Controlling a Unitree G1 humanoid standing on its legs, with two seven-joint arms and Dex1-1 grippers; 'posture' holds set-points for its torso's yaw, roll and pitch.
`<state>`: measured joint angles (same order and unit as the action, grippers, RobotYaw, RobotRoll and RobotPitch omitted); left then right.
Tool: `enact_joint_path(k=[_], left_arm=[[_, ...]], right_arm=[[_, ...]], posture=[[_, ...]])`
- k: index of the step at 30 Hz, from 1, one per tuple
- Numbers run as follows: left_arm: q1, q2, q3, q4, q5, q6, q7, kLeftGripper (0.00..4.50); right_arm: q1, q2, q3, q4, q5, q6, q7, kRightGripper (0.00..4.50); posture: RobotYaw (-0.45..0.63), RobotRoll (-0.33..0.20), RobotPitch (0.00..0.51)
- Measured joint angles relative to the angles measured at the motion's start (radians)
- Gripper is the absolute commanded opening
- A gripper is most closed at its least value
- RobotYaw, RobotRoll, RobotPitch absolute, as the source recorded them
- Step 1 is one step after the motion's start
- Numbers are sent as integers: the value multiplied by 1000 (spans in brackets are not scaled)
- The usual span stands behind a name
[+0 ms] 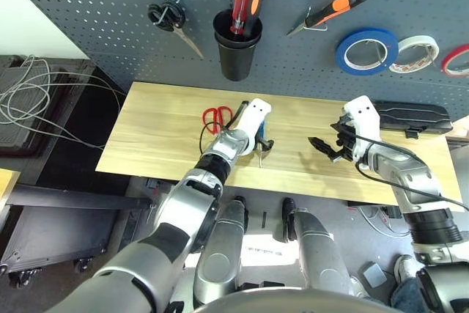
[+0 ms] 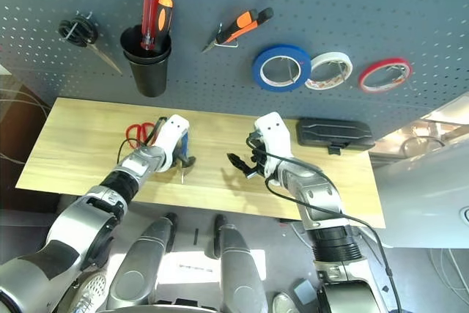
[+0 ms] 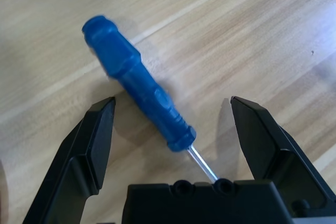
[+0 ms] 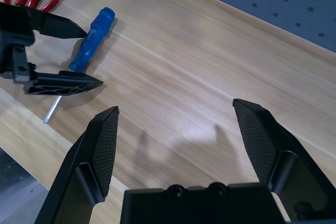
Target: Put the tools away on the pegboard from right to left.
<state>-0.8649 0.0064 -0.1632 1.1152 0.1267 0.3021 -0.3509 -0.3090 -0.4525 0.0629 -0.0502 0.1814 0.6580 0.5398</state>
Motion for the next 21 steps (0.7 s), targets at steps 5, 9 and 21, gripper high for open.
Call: enact_joint_path(k=[5, 9, 21], left_arm=[[0, 5, -30, 12, 48, -20, 23, 2269], [28, 20, -77, -2, 92, -36, 3, 943], [308, 118, -32, -515, 22, -88, -74, 533]], right_arm=[[0, -1, 0, -21, -2, 0, -4, 4500], [-1, -3, -1, -20, -2, -3, -4, 4500], [-48, -127, -9, 70, -1, -121, 127, 4500]], posture=[[39, 0, 346], [56, 0, 337], [89, 0, 316]])
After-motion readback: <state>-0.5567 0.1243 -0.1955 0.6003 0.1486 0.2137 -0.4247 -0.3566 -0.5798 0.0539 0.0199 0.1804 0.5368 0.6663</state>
